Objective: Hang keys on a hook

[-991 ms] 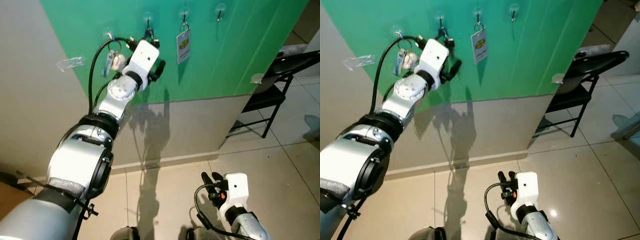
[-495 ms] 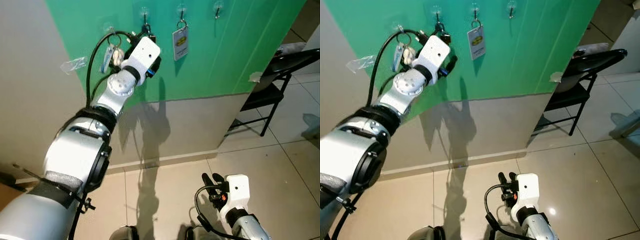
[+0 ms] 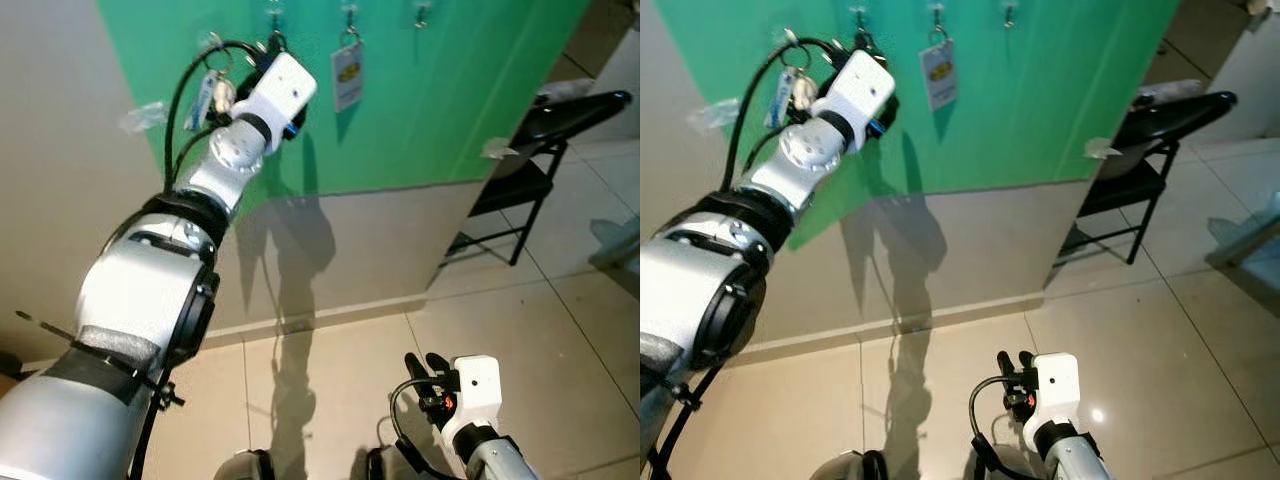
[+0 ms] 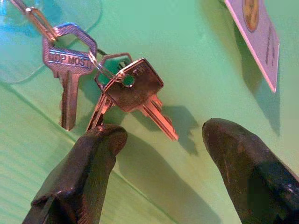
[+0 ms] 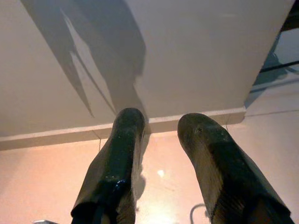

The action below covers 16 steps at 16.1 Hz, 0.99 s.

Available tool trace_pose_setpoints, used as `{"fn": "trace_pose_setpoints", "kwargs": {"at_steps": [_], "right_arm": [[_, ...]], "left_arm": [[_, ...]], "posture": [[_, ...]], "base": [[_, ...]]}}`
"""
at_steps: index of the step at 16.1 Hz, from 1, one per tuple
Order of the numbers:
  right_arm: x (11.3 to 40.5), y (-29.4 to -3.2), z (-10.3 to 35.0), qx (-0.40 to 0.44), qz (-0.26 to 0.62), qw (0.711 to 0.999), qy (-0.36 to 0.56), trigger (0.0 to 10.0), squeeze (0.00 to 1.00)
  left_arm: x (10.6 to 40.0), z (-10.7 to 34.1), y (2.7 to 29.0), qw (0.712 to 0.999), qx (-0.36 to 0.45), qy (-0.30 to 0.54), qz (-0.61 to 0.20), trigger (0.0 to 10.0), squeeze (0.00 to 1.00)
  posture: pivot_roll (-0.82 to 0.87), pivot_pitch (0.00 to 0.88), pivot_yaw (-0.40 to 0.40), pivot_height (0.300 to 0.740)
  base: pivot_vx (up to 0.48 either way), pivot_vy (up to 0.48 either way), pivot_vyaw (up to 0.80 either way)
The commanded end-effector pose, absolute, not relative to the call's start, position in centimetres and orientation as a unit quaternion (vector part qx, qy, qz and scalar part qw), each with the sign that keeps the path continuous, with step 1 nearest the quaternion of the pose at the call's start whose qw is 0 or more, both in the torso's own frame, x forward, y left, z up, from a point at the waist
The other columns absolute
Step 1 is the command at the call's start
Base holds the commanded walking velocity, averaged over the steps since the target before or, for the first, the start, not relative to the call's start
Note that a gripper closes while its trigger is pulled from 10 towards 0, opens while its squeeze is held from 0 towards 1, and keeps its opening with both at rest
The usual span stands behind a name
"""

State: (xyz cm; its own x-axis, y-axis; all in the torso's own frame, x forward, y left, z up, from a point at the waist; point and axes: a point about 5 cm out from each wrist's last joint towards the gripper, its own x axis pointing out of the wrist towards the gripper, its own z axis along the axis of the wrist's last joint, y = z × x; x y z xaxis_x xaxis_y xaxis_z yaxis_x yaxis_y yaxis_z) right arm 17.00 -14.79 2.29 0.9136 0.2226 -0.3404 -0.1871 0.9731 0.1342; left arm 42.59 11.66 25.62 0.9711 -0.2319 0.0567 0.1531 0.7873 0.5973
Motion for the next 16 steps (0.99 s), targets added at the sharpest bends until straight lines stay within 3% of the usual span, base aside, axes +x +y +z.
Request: {"fn": "trace_pose_setpoints", "kwargs": {"at_steps": [1, 16], "right_arm": [[16.8, -15.0, 2.4, 0.046, 0.104, 0.976, 0.184, 10.0, 0.00], [17.6, -16.1, 2.5, 0.024, 0.066, 0.979, 0.194, 10.0, 0.00]], "left_arm": [[42.9, 31.2, 13.3, 0.950, 0.280, -0.132, -0.035, 10.0, 0.00], [43.0, 30.0, 14.2, 0.960, 0.260, -0.098, -0.022, 10.0, 0.00]], "posture": [[-0.30, 0.126, 0.033, 0.740], [-0.31, 0.120, 0.024, 0.740]], "base": [[0.000, 0.000, 0.00], [0.000, 0.000, 0.00]]}}
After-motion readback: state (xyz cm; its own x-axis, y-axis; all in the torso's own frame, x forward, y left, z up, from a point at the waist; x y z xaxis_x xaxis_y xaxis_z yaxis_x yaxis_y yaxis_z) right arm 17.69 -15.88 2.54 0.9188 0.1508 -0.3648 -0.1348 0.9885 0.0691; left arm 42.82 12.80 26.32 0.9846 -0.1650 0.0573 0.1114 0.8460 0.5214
